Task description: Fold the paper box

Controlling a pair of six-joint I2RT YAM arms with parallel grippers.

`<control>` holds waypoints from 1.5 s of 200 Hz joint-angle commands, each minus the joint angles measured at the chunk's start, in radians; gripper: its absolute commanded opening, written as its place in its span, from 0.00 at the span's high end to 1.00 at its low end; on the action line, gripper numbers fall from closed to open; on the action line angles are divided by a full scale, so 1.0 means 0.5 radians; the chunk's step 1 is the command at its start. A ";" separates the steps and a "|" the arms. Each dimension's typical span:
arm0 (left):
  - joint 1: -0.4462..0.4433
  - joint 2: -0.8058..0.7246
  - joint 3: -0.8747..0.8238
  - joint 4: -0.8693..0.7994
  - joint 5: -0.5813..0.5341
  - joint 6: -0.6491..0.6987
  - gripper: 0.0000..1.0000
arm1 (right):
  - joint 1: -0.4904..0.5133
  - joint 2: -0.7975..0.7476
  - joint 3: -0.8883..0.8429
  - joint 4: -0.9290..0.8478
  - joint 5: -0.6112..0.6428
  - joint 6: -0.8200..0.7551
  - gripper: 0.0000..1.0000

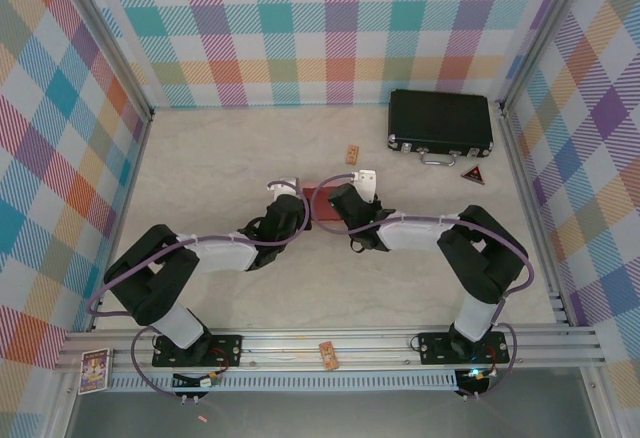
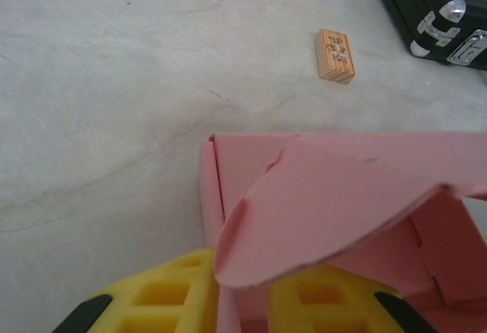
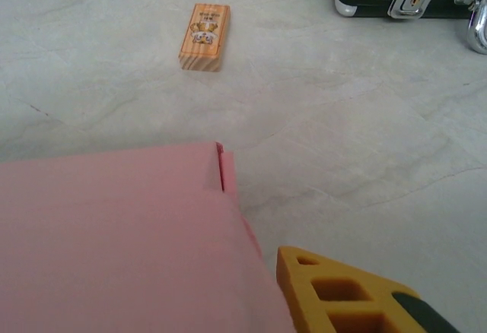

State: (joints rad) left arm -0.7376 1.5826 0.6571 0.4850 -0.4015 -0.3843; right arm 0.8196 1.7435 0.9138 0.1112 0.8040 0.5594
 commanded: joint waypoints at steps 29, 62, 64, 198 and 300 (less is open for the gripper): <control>-0.016 -0.014 -0.045 0.097 0.077 0.047 0.75 | 0.030 -0.048 -0.066 0.014 0.004 -0.082 0.67; -0.019 -0.077 -0.112 0.123 0.079 0.076 0.70 | 0.035 -0.086 -0.116 0.045 -0.030 -0.157 0.58; -0.019 -0.083 -0.116 0.125 0.078 0.079 0.70 | 0.033 -0.089 -0.118 0.049 -0.033 -0.160 0.58; -0.024 -0.652 -0.588 0.108 0.234 0.270 0.55 | 0.051 -0.443 -0.511 0.003 -0.235 -0.216 0.42; 0.092 -0.955 -0.260 -0.804 -0.770 -0.005 0.52 | -0.213 -0.766 -0.491 -0.744 -0.052 0.129 0.44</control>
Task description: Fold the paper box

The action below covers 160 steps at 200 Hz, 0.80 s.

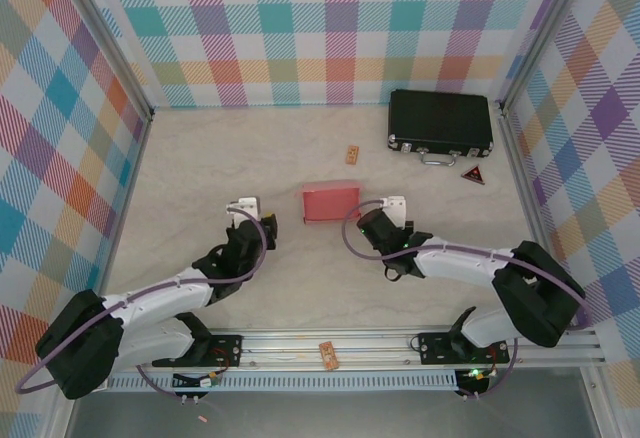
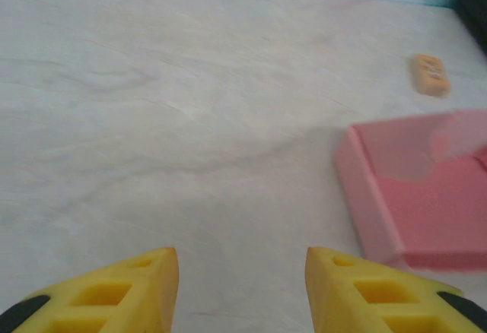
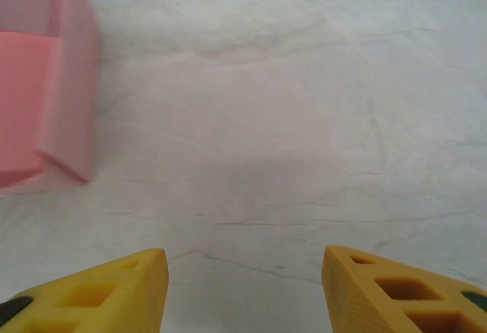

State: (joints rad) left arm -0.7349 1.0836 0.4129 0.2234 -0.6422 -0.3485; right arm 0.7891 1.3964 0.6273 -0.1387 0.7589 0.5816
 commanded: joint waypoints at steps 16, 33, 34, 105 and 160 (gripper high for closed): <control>0.253 0.131 0.381 -0.335 -0.116 -0.075 0.50 | -0.350 -0.127 0.119 -0.221 -0.115 -0.022 0.44; 0.429 0.262 0.568 -0.364 0.123 -0.042 0.45 | -0.566 -0.152 0.215 -0.174 -0.355 -0.195 0.44; 0.440 0.273 0.581 -0.367 0.144 -0.041 0.45 | -0.578 -0.152 0.221 -0.172 -0.369 -0.205 0.44; 0.734 0.957 1.542 -0.762 1.338 -0.010 0.29 | -1.001 0.266 1.126 -0.394 -1.679 -0.641 0.40; 0.681 1.194 1.625 -0.796 1.762 -0.064 0.24 | -0.942 0.568 1.404 -0.581 -2.156 -0.704 0.41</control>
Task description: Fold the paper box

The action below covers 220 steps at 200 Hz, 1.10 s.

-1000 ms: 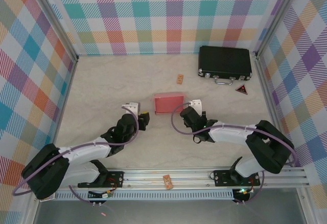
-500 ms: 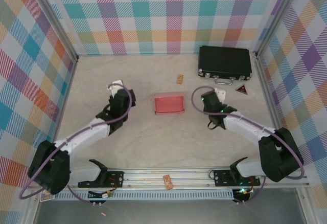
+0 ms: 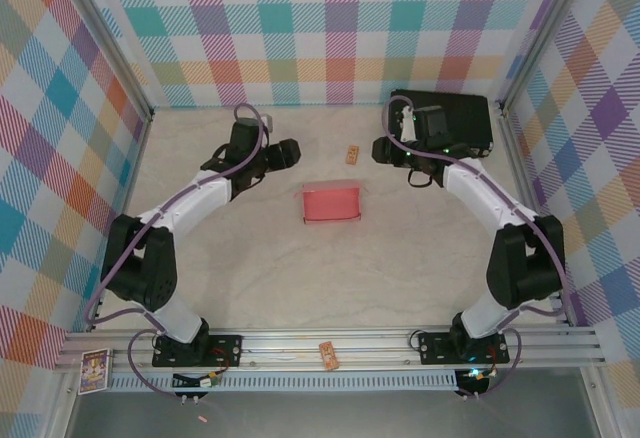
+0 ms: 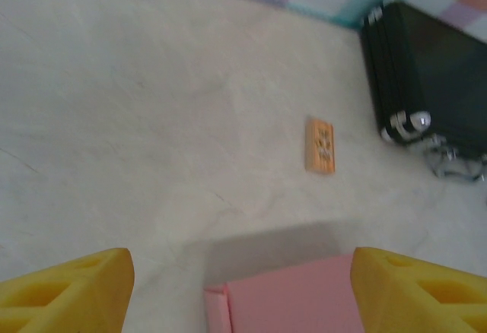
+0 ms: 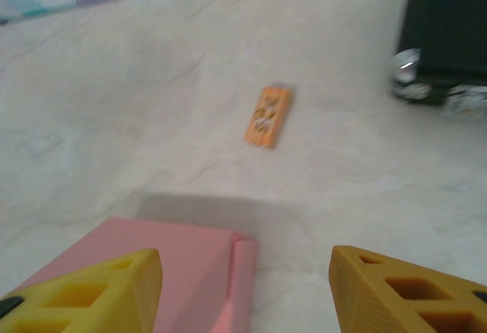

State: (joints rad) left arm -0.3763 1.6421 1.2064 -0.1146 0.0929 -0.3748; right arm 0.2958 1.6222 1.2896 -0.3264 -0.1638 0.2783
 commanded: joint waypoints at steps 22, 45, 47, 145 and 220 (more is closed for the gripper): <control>-0.081 0.134 0.026 -0.174 0.298 0.001 0.25 | 0.096 0.179 0.043 -0.213 -0.306 -0.110 0.41; -0.102 0.188 -0.017 -0.194 0.307 -0.013 0.28 | 0.142 0.234 0.004 -0.224 -0.304 -0.121 0.41; -0.105 0.195 -0.021 -0.192 0.310 -0.016 0.28 | 0.146 0.240 -0.002 -0.224 -0.304 -0.121 0.41; -0.246 0.363 -0.240 -0.119 0.226 -0.050 0.47 | 0.226 0.426 -0.287 -0.033 -0.235 0.037 0.49; -0.269 0.381 -0.339 -0.075 0.155 -0.092 0.50 | 0.262 0.494 -0.349 0.053 -0.185 0.120 0.52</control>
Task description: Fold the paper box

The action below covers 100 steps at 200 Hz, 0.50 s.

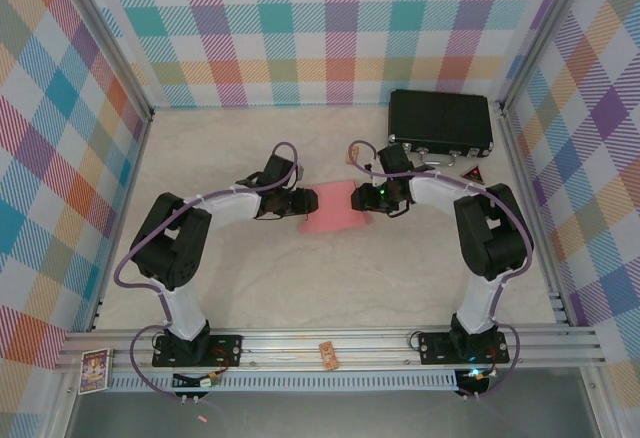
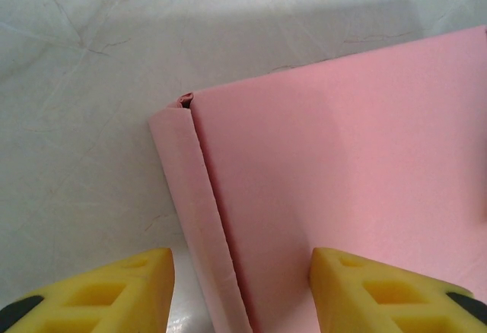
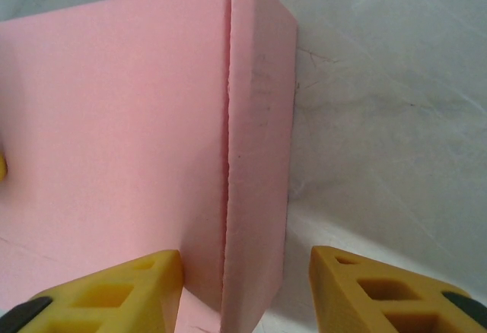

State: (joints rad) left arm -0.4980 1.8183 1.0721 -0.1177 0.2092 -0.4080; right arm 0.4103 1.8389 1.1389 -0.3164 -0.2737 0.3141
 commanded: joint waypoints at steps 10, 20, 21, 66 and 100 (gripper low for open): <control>-0.026 0.018 -0.067 -0.066 -0.069 -0.019 0.50 | 0.033 0.051 -0.055 0.036 0.052 0.051 0.52; -0.026 0.003 -0.068 -0.065 -0.068 -0.013 0.49 | 0.035 0.046 -0.065 0.042 0.051 0.050 0.51; -0.026 0.001 -0.067 -0.065 -0.068 -0.014 0.49 | 0.032 0.045 -0.065 0.043 0.049 0.050 0.51; -0.026 -0.175 -0.226 0.124 -0.028 -0.033 0.38 | 0.032 -0.065 -0.162 0.111 0.025 0.020 0.49; -0.026 -0.343 -0.408 0.332 -0.046 -0.037 0.29 | 0.023 -0.162 -0.241 0.193 -0.043 -0.020 0.47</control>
State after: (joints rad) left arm -0.5007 1.7138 0.9173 -0.0242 0.1898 -0.4259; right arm 0.4152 1.7870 1.0473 -0.2260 -0.2745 0.3271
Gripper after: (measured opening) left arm 0.696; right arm 0.528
